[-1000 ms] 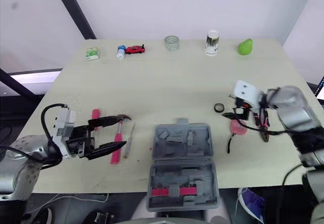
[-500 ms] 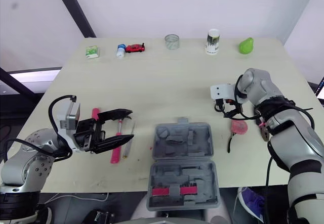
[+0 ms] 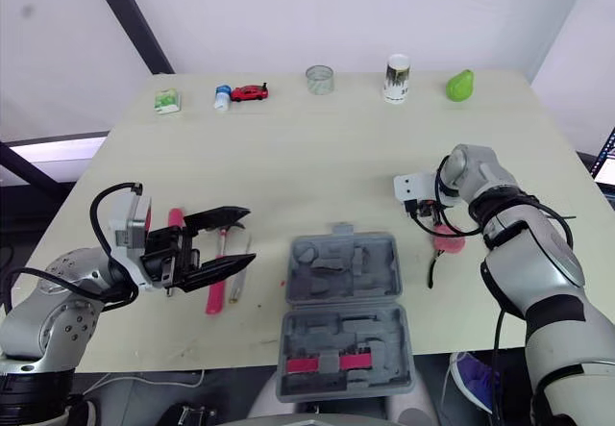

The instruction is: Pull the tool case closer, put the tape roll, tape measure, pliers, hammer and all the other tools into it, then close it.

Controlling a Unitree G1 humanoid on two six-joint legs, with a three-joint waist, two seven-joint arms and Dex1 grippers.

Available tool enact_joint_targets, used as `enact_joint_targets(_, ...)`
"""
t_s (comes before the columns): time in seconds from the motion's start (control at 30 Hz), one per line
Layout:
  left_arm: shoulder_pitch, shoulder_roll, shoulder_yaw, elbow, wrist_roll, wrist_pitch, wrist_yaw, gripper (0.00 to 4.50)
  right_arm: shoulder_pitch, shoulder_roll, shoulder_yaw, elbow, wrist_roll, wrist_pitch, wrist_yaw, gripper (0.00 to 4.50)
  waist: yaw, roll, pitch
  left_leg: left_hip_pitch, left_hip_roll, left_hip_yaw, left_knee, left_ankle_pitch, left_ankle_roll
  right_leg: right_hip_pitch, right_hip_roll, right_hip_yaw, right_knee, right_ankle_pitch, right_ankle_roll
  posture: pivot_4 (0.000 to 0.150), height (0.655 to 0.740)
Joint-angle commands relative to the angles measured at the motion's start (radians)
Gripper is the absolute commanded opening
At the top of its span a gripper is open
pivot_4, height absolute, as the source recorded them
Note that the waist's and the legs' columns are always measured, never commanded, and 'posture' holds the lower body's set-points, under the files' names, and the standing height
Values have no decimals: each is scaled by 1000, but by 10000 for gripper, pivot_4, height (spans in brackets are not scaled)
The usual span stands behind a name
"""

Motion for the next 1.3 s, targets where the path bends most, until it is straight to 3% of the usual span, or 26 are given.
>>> enact_joint_targets(0.03,5,-3,24,-36,-15,-24,1,45000,-36,6,-27,3,-9,-20,-11,1150,0,0,0,0,0,0,0,0,0,0,0,0,0,0,0,1500,7400)
enact_joint_targets(0.33,13,-11,14,-32,-10,-34,6,45000,-57,-4,-33,6,-36,-81,-21,1150,1,0,0,0,0,0,2,0,0,0,0,0,3,0,0,1500,7400)
enact_joint_targets(0.43,11,-15,8,-28,-5,-37,6,45000,-65,-8,-36,9,-39,-86,-8,12321,0,1,1,0,0,0,2,0,0,0,0,0,3,0,0,1500,7400)
enact_joint_targets(0.57,4,-17,2,-24,-3,-38,5,45000,-77,-10,-39,21,-53,-86,-47,32831,1,1,1,0,0,0,2,0,0,0,-1,0,4,0,0,1500,7400)
enact_joint_targets(1.3,-11,-8,2,-29,-18,-25,-7,45000,-52,15,-61,113,-75,-34,-88,32831,1,2,1,0,0,0,2,0,0,0,-1,1,4,0,0,1500,7400)
